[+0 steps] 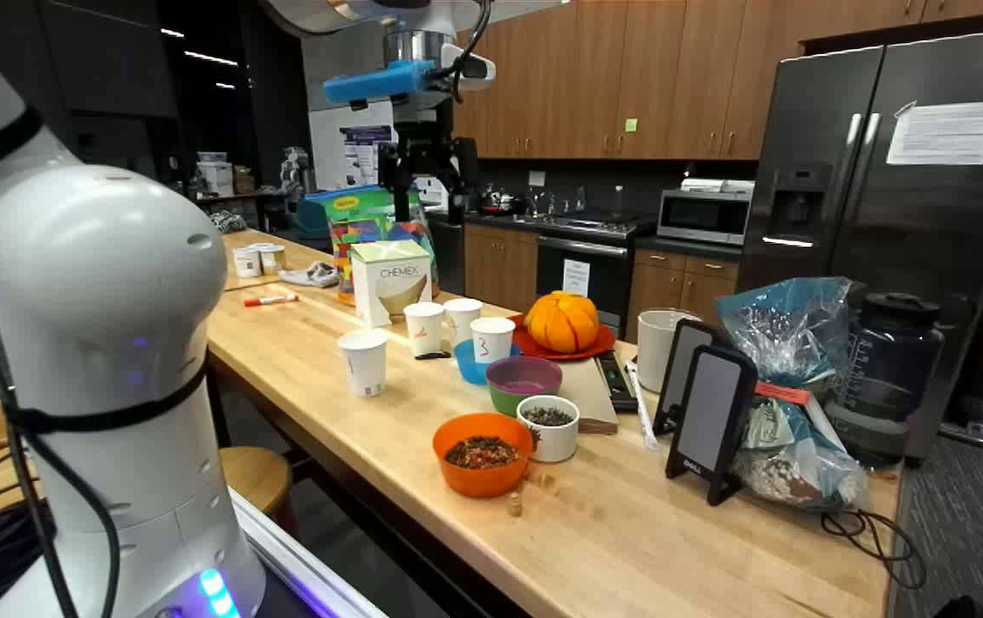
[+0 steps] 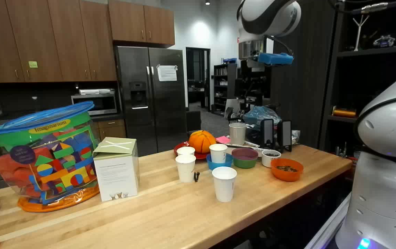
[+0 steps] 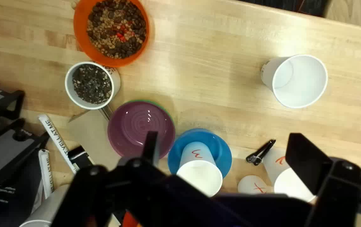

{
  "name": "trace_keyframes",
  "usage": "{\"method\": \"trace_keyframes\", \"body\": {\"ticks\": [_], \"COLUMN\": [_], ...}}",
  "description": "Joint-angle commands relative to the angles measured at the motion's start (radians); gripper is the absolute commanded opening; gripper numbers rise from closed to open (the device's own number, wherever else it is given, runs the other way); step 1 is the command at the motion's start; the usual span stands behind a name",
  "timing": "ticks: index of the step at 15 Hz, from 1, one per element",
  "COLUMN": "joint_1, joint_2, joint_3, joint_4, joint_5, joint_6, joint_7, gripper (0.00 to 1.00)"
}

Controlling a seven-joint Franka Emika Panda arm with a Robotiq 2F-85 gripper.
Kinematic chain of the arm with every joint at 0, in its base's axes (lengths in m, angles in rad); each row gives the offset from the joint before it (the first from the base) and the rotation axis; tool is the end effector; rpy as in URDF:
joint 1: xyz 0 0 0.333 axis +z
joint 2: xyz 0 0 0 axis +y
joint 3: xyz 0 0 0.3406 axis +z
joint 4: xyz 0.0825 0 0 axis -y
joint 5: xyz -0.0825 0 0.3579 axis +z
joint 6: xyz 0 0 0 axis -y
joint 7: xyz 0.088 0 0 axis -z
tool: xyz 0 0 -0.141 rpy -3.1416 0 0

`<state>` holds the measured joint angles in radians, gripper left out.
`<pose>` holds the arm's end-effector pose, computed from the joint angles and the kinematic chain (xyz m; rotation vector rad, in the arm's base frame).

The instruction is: Push the bowl until it touches the cup

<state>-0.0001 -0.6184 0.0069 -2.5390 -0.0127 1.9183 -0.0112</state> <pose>0.3219 0.0010 0.4720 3.1255 0.0329 -0.0037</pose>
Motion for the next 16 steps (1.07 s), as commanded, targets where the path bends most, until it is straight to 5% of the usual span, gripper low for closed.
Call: {"method": "trace_keyframes", "body": {"ticks": [1, 10, 16], "joint_1": [0.002, 0.002, 0.028], "joint_2": [0.000, 0.000, -0.052], "joint_3": [-0.002, -0.002, -0.021], "joint_4": [0.002, 0.002, -0.081], "joint_5": [-0.001, -0.001, -0.133], "joint_6": [-0.002, -0.002, 0.147], "joint_7": [0.001, 0.001, -0.204], "gripper": [1.00, 1.00, 1.00]}}
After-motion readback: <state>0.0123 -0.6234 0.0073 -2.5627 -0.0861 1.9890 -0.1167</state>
